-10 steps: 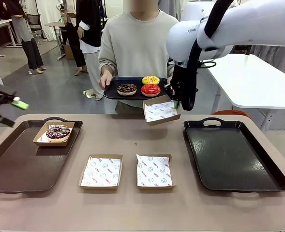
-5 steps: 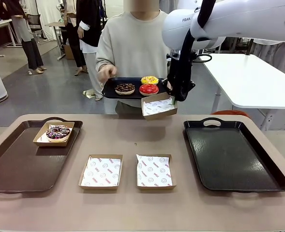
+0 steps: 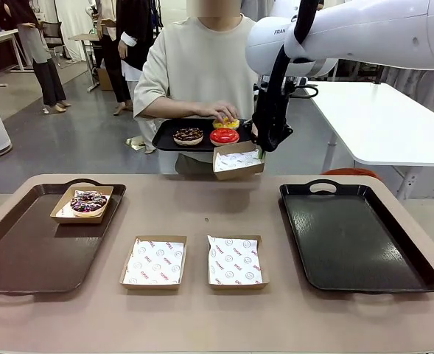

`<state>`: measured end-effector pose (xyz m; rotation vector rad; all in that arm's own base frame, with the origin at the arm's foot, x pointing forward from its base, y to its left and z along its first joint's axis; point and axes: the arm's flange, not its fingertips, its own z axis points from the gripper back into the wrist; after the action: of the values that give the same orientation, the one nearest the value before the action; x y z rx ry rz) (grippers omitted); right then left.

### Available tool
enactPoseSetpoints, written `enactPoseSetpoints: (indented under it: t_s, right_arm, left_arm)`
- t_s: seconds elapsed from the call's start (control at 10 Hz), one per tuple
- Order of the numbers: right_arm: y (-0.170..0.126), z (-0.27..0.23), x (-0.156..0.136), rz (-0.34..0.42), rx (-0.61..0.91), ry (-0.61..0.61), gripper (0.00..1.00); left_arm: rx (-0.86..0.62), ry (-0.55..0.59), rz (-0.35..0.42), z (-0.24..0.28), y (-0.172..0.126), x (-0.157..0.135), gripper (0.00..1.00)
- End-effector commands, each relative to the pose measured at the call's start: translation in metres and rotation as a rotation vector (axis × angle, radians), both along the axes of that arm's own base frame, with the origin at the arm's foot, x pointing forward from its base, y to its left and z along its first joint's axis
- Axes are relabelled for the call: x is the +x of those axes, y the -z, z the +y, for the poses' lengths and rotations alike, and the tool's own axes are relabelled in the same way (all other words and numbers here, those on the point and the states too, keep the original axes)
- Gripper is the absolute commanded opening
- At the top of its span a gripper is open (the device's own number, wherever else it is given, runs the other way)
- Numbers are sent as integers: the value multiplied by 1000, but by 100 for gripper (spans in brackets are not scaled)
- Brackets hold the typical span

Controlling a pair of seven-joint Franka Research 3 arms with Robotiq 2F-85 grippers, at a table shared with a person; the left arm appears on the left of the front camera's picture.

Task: Individually package the donuts and arrange them on the tray.
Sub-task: Place the picked Paper togo box on the Handle tray while simultaneously picking up another Paper togo box from the table with the other hand.

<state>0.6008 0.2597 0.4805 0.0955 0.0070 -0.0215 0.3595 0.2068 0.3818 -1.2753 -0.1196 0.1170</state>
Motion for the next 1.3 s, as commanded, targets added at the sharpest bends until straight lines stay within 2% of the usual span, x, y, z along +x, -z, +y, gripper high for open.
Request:
enactPoseSetpoints:
  t_s: [0.0, 0.1, 1.2]
  right_arm:
    - [0, 1, -2, 1, -1, -3, 0]
    - [0, 1, -2, 1, -1, -3, 0]
    - [0, 1, -2, 1, -1, -3, 0]
  left_arm:
    - [-9, -31, -16, -1, -1, 8, 100]
    - [0, 0, 0, 0, 0, 0, 100]
    - [0, 0, 0, 0, 0, 0, 100]
